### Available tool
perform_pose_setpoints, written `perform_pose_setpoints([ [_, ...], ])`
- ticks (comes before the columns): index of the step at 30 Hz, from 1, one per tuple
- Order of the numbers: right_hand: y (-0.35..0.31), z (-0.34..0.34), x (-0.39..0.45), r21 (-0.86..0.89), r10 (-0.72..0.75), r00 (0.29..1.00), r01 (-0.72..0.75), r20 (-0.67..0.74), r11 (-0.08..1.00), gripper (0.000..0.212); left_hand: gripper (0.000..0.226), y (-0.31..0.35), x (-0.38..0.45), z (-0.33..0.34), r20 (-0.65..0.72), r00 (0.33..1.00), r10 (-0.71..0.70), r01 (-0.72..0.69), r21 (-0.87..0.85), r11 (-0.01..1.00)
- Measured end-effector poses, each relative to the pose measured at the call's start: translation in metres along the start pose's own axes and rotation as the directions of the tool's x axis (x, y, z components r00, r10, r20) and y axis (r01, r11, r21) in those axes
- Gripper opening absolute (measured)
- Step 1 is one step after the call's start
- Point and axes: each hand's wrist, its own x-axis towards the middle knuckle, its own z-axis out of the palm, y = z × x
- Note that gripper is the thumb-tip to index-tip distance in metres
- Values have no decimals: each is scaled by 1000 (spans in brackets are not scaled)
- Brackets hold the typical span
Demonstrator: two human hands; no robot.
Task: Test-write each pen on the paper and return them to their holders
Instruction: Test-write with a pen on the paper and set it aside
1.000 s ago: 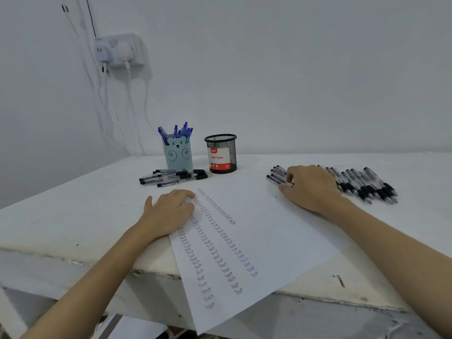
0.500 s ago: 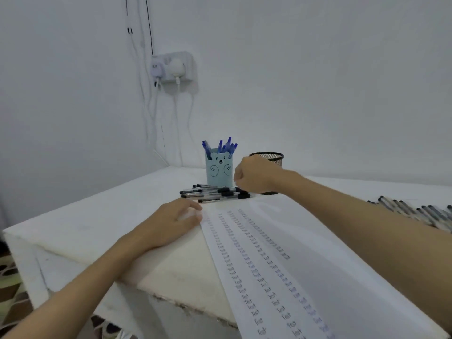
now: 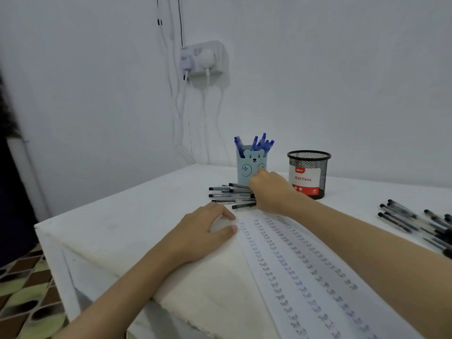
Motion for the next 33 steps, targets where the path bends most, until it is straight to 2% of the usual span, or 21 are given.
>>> perform_pose_setpoints([
  [7, -2, -1, -2, 113, 54, 998, -58, 31, 992, 24, 40, -2, 0, 1, 19, 999, -25, 26, -6, 1000],
  [12, -2, -5, -2, 204, 100, 991, -116, 86, 972, 22, 41, -2, 0, 1, 25, 999, -26, 26, -9, 1000],
  [20, -3, -4, 0, 234, 111, 988, -135, 111, 963, 24, 44, 0, 0, 1, 35, 999, -25, 25, -2, 1000],
  [24, 0, -12, -2, 234, 108, 989, -128, 99, 964, 18, 50, -1, 2, 0, 34, 999, -16, 16, 5, 1000],
  [28, 12, -33, -10, 302, 111, 983, -153, 149, 941, 27, 50, -3, 0, 0, 31, 999, -7, 7, 4, 1000],
  [30, 21, -44, -17, 322, 151, 969, -208, 193, 923, 39, 48, -3, -1, 0, 28, 1000, -1, 1, 2, 1000],
  [33, 38, -55, -34, 454, 239, 935, -338, 261, 824, 27, 41, 2, -2, -1, 19, 1000, 3, -3, -9, 1000],
])
